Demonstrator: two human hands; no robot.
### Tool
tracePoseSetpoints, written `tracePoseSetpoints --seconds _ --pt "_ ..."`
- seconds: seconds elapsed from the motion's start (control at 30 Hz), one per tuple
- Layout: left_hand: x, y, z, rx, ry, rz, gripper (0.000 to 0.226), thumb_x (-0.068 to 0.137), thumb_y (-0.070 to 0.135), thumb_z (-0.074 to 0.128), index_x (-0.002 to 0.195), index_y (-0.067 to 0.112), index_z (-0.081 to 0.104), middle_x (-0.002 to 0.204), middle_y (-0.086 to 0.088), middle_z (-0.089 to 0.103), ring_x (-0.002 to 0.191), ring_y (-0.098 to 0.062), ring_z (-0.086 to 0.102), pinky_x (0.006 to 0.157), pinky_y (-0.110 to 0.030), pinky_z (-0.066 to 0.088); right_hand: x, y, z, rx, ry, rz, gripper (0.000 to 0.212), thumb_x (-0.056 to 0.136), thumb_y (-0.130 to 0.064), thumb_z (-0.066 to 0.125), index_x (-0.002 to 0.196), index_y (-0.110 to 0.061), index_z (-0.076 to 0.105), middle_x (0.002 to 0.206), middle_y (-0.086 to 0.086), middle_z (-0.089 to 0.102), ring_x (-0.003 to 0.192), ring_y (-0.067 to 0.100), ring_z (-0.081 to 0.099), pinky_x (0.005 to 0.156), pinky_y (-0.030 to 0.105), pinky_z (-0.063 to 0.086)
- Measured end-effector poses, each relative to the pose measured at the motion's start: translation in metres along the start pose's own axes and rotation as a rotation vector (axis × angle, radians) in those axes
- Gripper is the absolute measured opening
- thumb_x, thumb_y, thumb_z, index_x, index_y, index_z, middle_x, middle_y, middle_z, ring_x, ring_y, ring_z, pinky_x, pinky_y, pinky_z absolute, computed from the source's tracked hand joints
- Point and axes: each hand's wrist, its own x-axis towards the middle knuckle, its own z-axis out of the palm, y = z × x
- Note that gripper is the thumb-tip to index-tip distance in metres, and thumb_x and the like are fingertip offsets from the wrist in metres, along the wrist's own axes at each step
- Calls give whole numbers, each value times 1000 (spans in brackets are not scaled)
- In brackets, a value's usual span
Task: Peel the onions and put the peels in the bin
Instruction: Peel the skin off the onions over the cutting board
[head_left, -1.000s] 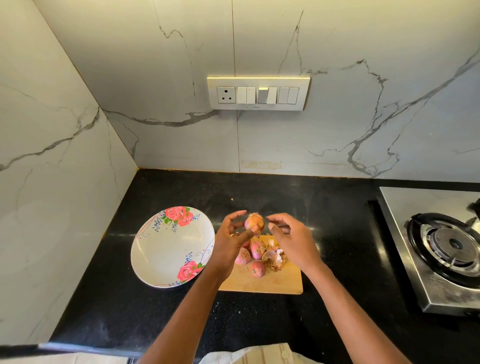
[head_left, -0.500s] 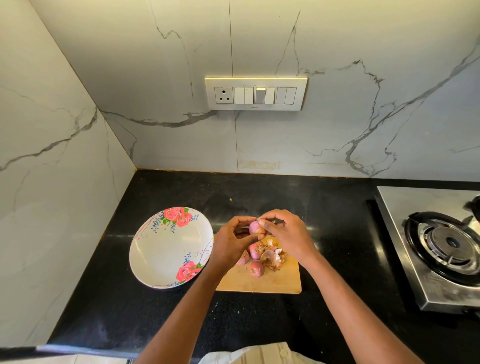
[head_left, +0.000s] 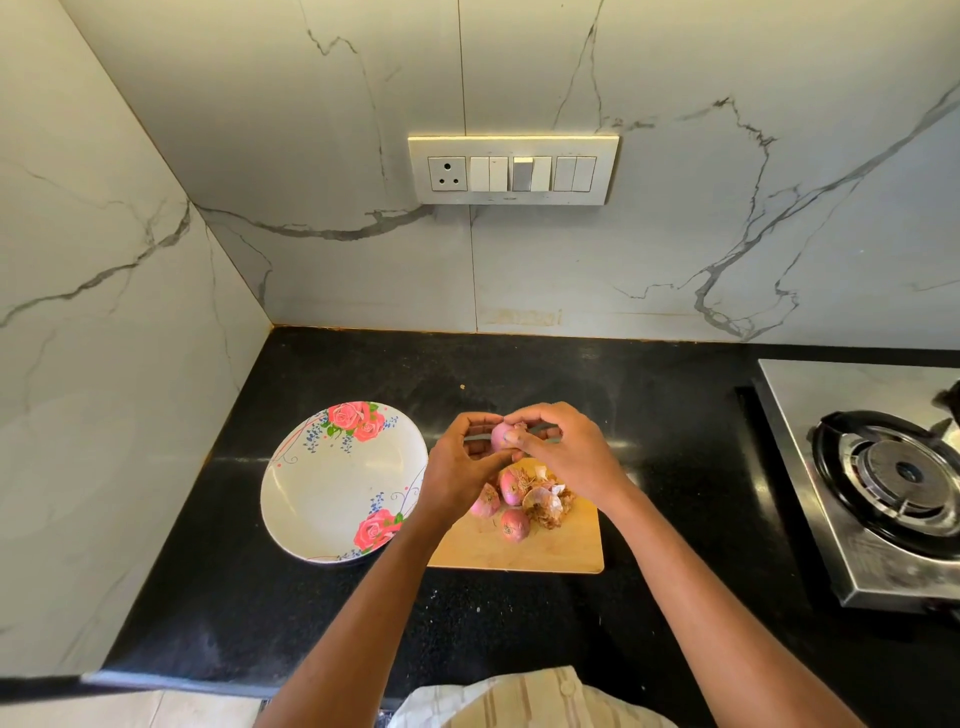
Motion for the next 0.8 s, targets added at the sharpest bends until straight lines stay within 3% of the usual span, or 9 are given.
tracePoseSetpoints --seconds 0.1,0.23,0.43,0.53,0.63,0.7,0.8 --pt "-1 1 -1 25 -31 6 45 84 30 82 121 30 58 114 16 66 103 -3 66 82 -11 53 1 4 2 -4 69 -6 8 93 -36 71 100 -34 74 104 -16 68 101 0 60 84 19 49" --pt "-5 -1 -7 -29 -67 -15 45 85 31 80 123 28 57 117 14 66 106 -3 65 77 -8 53 4 4 4 14 114 34 7 96 -30 68 98 -24 72 93 -15 70 90 -1 65 76 14 52" --pt "-10 -4 -5 -175 -61 -38 44 85 36 78 125 30 59 123 11 67 114 -7 65 87 -19 56 -5 15 5 171 202 170 7 98 -15 66 101 -15 72 87 -3 73 79 8 72 70 23 61" --pt "-11 -5 -8 -261 -57 -58 48 83 44 76 127 33 60 125 11 67 118 -9 63 98 -30 55 -12 32 5 83 131 248 7 98 -14 66 96 -19 71 85 -3 74 74 8 72 71 22 59" --pt "-13 -2 -9 -495 -82 -130 47 87 35 70 132 24 60 126 2 70 120 -18 66 101 -36 54 -23 52 12 -94 4 309 8 97 -18 68 99 -24 72 100 -8 73 84 2 68 70 11 50" --pt "-12 0 -8 -632 -85 -193 47 91 33 65 135 17 59 127 -4 70 118 -23 67 104 -38 53 -30 60 16 -187 -26 308 7 96 -24 68 101 -27 72 112 -9 68 99 5 65 79 17 50" --pt "-7 9 -4 -689 -56 -245 53 88 37 65 135 14 60 126 -7 71 118 -24 68 104 -38 52 -28 44 11 -86 73 274 13 96 -26 69 109 -26 71 112 -12 68 99 1 65 89 28 55"
